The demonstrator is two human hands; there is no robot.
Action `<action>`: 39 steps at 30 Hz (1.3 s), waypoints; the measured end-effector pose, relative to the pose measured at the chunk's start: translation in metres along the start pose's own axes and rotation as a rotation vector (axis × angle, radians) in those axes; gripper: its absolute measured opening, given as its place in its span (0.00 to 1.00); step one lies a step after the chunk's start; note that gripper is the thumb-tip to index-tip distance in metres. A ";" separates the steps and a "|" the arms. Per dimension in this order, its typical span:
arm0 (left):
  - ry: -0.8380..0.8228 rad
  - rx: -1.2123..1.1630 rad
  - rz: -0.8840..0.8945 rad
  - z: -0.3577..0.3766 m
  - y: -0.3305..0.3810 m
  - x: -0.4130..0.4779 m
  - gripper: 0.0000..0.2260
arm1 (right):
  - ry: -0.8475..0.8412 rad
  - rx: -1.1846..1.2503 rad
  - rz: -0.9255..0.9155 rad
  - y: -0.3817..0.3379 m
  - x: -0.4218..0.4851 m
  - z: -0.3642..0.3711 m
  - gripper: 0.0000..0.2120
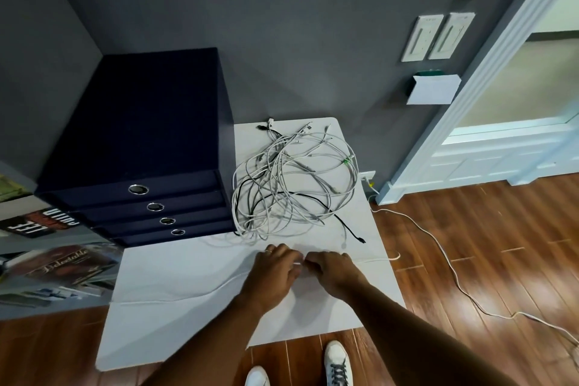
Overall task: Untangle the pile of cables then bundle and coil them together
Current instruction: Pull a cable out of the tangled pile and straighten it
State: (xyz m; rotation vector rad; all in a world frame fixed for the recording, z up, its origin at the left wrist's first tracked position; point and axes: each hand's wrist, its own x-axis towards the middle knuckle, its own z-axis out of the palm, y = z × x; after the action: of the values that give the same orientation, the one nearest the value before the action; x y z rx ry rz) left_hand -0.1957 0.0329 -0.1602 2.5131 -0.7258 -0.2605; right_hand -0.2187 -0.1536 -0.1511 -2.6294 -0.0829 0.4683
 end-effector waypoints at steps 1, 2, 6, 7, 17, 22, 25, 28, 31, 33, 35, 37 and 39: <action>0.005 -0.063 -0.013 0.005 0.004 0.003 0.11 | -0.009 0.010 0.007 0.002 0.001 -0.001 0.10; 0.011 -0.137 -0.038 0.008 0.006 0.004 0.09 | -0.018 0.021 0.007 0.003 0.001 -0.002 0.10; -0.011 -0.290 -0.134 0.009 0.002 0.008 0.06 | -0.046 0.044 -0.014 0.014 -0.003 -0.011 0.11; -0.011 -0.304 -0.152 0.006 -0.002 0.010 0.06 | -0.027 0.047 0.001 0.021 -0.005 -0.015 0.11; -0.026 -0.350 -0.262 -0.001 -0.020 0.007 0.04 | 0.061 0.037 0.109 0.102 -0.029 -0.047 0.10; -0.060 -0.365 -0.288 -0.006 -0.022 0.011 0.04 | 0.086 -0.049 0.144 0.128 -0.030 -0.062 0.11; -0.074 -0.373 -0.303 -0.007 -0.022 0.013 0.05 | 0.142 -0.050 0.171 0.142 -0.028 -0.070 0.11; -0.096 -0.387 -0.312 -0.009 -0.022 0.015 0.04 | 0.149 -0.106 0.188 0.146 -0.025 -0.071 0.11; -0.113 -0.397 -0.319 -0.013 -0.027 0.012 0.04 | 0.138 -0.150 0.222 0.146 -0.024 -0.065 0.11; -0.108 -0.409 -0.337 -0.015 -0.033 0.007 0.03 | 0.113 -0.178 0.258 0.145 -0.026 -0.062 0.11; -0.106 -0.449 -0.368 -0.016 -0.038 0.003 0.03 | 0.093 -0.198 0.263 0.146 -0.028 -0.060 0.11; -0.097 -0.488 -0.386 -0.018 -0.042 0.000 0.04 | 0.101 -0.220 0.294 0.148 -0.029 -0.059 0.11; -0.095 -0.523 -0.401 -0.019 -0.043 0.000 0.05 | 0.120 -0.243 0.334 0.149 -0.030 -0.058 0.10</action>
State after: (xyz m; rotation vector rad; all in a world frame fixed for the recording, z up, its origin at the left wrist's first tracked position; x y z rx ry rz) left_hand -0.1705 0.0724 -0.1667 2.1233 -0.1427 -0.6242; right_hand -0.2300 -0.3155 -0.1618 -2.9166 0.3656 0.4305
